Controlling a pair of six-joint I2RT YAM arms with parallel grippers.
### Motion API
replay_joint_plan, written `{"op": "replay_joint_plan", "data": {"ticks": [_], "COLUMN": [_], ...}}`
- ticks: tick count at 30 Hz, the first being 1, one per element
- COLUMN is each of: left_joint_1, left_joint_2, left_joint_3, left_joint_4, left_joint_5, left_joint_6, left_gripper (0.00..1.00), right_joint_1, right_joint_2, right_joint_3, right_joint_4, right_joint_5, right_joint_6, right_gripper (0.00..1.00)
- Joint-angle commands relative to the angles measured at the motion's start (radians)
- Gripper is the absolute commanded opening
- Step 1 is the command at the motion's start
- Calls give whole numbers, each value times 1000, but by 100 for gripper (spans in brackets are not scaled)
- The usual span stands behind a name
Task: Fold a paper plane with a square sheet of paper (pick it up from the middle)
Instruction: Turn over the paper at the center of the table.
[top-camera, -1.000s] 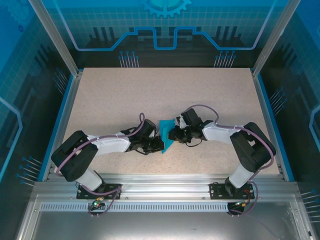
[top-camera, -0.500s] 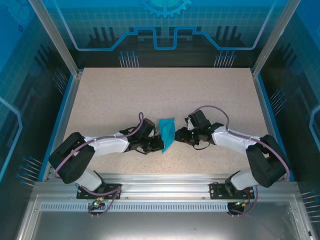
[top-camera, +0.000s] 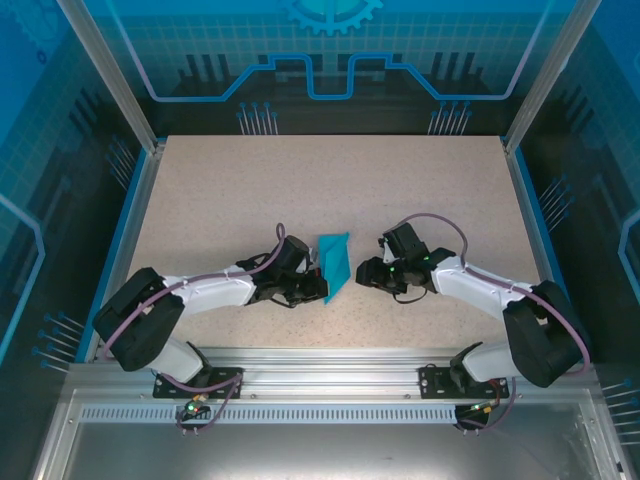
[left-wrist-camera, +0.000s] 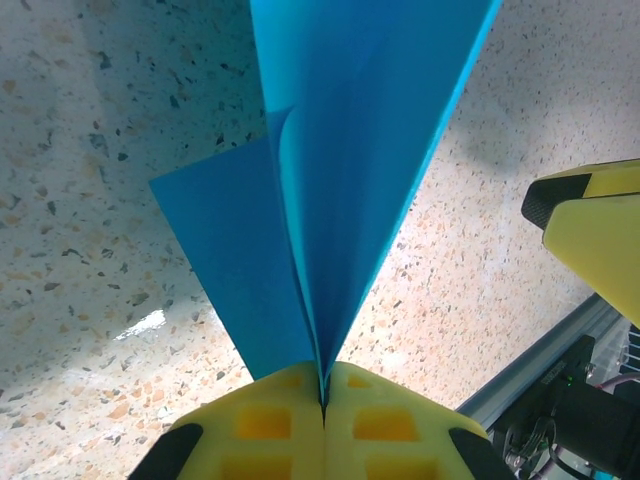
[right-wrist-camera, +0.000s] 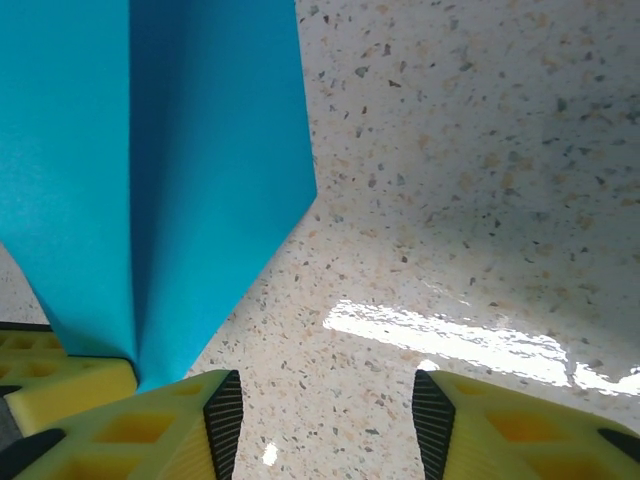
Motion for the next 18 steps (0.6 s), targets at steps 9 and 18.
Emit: {"op": "replay_joint_plan", "data": {"ticks": [9, 18], "left_joint_1": [13, 29], "left_joint_2": [-47, -58], "left_joint_3": [7, 3], "left_joint_4": [7, 19], "left_joint_5": [23, 53], "left_joint_6": [9, -6], "left_gripper": [0, 0], "right_joint_1": [-13, -13], "right_joint_2": [-78, -80], "right_joint_3": [-31, -30], "right_joint_4": [-46, -43], "right_joint_5": [15, -2], "right_joint_6": [2, 7], "right_gripper": [59, 60]}}
